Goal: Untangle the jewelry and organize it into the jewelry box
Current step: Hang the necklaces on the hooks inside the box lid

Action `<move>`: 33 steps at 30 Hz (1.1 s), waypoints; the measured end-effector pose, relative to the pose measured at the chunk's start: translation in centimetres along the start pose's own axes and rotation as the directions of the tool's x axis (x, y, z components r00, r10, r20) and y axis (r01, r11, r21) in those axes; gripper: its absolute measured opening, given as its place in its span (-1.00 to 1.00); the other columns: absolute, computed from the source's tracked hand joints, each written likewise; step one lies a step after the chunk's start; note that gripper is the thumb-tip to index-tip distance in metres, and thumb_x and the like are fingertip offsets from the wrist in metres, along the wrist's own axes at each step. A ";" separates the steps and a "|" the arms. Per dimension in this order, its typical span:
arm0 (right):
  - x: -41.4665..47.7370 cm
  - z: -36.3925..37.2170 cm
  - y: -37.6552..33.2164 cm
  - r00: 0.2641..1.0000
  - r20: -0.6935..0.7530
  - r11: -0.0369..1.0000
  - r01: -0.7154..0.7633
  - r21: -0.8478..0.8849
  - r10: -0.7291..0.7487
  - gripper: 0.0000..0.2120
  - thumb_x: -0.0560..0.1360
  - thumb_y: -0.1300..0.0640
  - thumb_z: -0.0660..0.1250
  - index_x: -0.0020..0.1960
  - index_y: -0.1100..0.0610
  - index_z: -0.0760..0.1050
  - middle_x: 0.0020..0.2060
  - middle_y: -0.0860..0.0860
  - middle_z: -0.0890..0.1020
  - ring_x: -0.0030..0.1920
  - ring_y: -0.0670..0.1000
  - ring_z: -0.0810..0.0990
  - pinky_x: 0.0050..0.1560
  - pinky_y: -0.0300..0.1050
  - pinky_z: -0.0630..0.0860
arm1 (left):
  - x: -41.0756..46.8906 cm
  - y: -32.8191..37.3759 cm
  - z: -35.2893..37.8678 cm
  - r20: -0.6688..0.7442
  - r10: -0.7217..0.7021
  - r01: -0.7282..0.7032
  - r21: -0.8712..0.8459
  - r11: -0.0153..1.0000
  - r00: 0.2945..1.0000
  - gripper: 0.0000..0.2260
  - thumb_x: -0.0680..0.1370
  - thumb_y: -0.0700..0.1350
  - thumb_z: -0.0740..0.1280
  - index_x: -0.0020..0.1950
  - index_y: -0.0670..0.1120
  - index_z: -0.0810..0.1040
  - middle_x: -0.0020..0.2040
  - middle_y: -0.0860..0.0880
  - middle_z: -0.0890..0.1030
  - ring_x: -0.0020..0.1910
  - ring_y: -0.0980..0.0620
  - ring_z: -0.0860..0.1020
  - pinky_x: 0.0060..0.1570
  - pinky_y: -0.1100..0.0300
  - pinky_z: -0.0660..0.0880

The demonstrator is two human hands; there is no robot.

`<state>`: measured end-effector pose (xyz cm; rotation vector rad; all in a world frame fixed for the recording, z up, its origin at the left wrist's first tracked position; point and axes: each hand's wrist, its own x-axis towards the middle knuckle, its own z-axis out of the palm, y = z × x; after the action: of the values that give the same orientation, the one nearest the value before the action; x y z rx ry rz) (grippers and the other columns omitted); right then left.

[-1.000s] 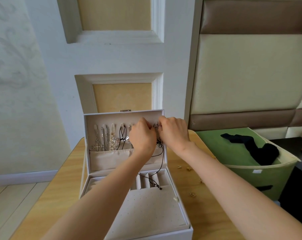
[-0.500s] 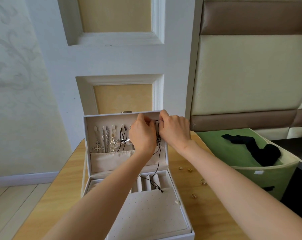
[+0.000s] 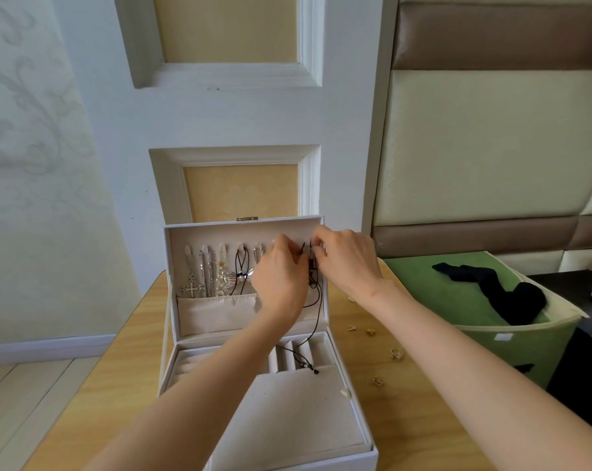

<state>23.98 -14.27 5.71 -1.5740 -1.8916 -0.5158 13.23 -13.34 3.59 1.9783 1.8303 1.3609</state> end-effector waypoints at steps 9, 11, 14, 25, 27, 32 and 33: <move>-7.9 1.7 -0.8 0.976 0.154 0.979 -0.174 0.104 0.157 -0.75 0.55 -0.11 0.24 -0.02 0.03 0.59 -0.38 -0.14 0.53 -0.42 -0.12 0.39 -0.39 -0.27 0.21 | -5.3 -4.2 -0.2 0.127 0.057 -0.079 0.175 0.981 0.990 -0.85 0.54 -0.04 0.25 0.08 -0.05 0.40 0.06 0.02 0.56 0.03 -0.06 0.52 -0.21 0.14 0.33; -8.2 2.1 -1.4 0.970 0.172 0.982 -0.182 0.040 0.173 -0.76 0.56 -0.08 0.23 0.02 0.03 0.58 -0.22 -0.06 0.64 -0.28 -0.04 0.49 -0.29 -0.22 0.30 | -5.7 -4.0 -0.3 0.206 0.062 -0.119 0.281 0.952 0.977 -0.79 0.55 0.02 0.25 0.11 -0.05 0.39 0.07 0.00 0.55 0.08 -0.06 0.51 -0.15 0.12 0.38; -8.2 2.6 -1.5 0.960 0.154 0.965 -0.250 0.086 0.235 -0.81 0.57 0.01 0.24 -0.01 0.04 0.59 -0.21 -0.04 0.66 -0.23 -0.01 0.58 -0.25 -0.19 0.43 | -5.8 -3.7 -0.5 0.267 0.084 -0.188 0.391 0.901 0.960 -0.76 0.57 0.06 0.23 0.15 -0.05 0.43 0.09 0.00 0.57 0.09 -0.04 0.51 -0.11 0.14 0.41; -11.1 2.2 -0.8 1.000 -0.009 0.993 -0.021 0.120 0.022 -0.91 0.41 0.17 0.43 -0.24 0.09 0.54 -0.33 -0.05 0.53 -0.45 -0.04 0.47 -0.50 -0.18 0.44 | -6.3 -4.5 -1.1 0.283 0.240 -0.323 0.297 0.899 0.929 -0.84 0.58 -0.05 0.21 0.06 -0.10 0.49 0.09 -0.04 0.46 0.08 -0.06 0.44 -0.27 0.16 0.37; -11.6 1.9 -0.9 0.997 -0.079 0.988 0.036 0.152 -0.024 -0.90 0.39 0.17 0.44 -0.24 0.12 0.53 -0.25 -0.02 0.51 -0.40 -0.06 0.47 -0.49 -0.24 0.40 | -6.8 -4.8 -1.4 0.195 0.390 -0.422 0.160 0.892 0.900 -0.90 0.52 -0.11 0.31 -0.07 -0.14 0.50 0.00 -0.06 0.46 0.01 -0.06 0.45 -0.40 0.17 0.32; -12.2 1.4 -0.8 0.974 -0.161 0.970 0.183 0.157 -0.158 -0.93 0.38 0.21 0.39 -0.25 0.16 0.51 0.14 0.06 0.55 -0.12 0.04 0.56 -0.27 -0.08 0.52 | -7.7 -4.7 -2.3 0.059 0.655 -0.657 0.008 0.754 0.753 -0.91 0.40 -0.16 0.23 -0.23 -0.17 0.45 -0.15 -0.08 0.46 -0.20 -0.06 0.40 -0.35 0.12 0.38; -12.3 1.3 -0.7 0.970 -0.160 0.966 0.209 0.155 -0.184 -0.94 0.38 0.21 0.37 -0.25 0.16 0.51 0.18 0.06 0.54 -0.11 0.05 0.56 -0.23 -0.07 0.52 | -7.7 -4.6 -2.4 0.055 0.672 -0.673 0.002 0.739 0.738 -0.91 0.39 -0.16 0.22 -0.24 -0.18 0.44 -0.15 -0.09 0.47 -0.19 -0.06 0.40 -0.32 0.11 0.37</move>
<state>24.25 -22.55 -3.45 -1.2134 -1.9359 -0.5228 9.27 -19.80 -1.84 2.8159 1.1109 1.4030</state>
